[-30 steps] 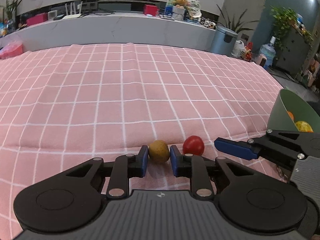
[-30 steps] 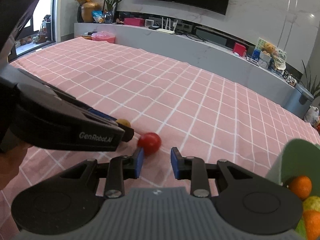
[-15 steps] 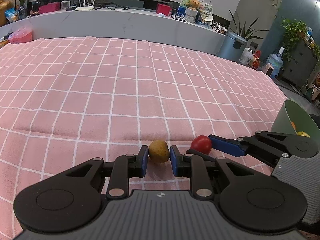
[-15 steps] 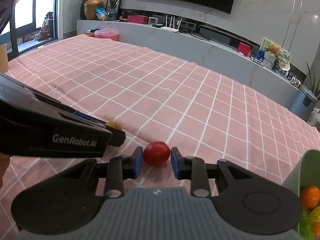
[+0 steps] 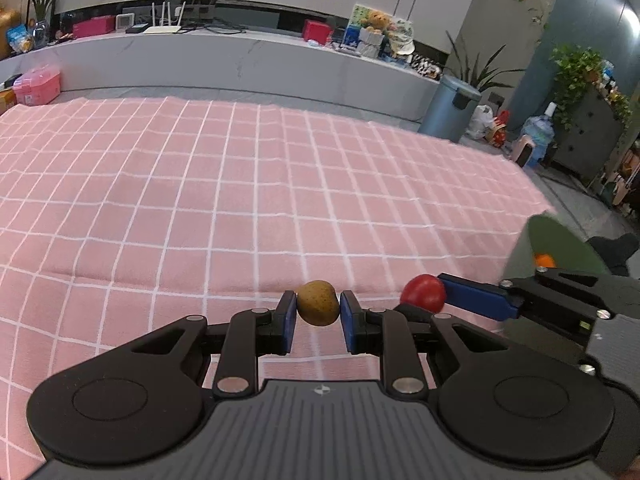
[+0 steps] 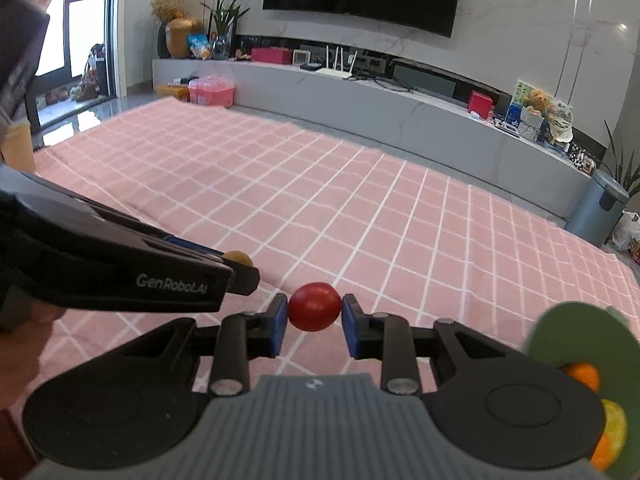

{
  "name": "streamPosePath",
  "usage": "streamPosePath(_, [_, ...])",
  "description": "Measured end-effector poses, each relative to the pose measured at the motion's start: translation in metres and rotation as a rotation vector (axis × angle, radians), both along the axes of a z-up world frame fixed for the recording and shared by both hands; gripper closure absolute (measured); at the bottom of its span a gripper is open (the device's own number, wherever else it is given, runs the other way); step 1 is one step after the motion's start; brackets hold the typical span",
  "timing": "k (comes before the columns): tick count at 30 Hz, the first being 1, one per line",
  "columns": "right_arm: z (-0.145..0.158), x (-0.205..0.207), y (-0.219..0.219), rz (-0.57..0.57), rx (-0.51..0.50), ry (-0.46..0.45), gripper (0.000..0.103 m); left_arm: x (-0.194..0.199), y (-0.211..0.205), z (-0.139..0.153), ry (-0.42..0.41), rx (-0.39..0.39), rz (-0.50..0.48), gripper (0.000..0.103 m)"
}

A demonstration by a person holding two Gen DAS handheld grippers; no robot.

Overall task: Organize fruits
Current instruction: 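Carry the brown fruit and red fruit in both tools into the colander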

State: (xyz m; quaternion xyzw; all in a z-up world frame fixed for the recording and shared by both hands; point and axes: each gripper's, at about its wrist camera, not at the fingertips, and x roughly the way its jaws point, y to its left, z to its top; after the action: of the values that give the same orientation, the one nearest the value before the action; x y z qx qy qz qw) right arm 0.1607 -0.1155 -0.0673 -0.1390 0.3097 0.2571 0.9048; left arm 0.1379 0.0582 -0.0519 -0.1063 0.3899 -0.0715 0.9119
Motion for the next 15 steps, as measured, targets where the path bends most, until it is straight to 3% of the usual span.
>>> streamPosePath(9, [0.055,-0.036,-0.064,-0.039,0.062,-0.025,0.078,-0.011,-0.036,0.037,-0.013,-0.057,-0.108,0.077])
streamPosePath(15, [0.065,-0.047,-0.126,-0.113,0.057,0.006,0.078,-0.01,-0.077,0.053,-0.026,-0.08,-0.228,0.077])
